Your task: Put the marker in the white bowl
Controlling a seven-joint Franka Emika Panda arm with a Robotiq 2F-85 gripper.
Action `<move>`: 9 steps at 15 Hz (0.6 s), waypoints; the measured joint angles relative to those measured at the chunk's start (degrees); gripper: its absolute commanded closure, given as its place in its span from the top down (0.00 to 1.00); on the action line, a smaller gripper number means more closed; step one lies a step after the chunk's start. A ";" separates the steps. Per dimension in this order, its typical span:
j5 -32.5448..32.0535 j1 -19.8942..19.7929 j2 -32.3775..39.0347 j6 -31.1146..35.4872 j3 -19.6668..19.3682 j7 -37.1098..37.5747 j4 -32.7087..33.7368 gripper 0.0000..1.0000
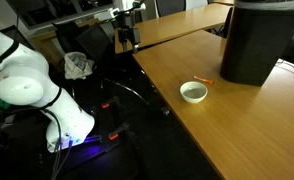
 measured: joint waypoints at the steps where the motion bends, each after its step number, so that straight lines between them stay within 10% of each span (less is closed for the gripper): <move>1: 0.00 0.00 0.00 0.00 0.00 0.00 0.00 1.00; 9: 0.02 -0.50 2.01 5.85 -1.10 5.80 0.46 1.00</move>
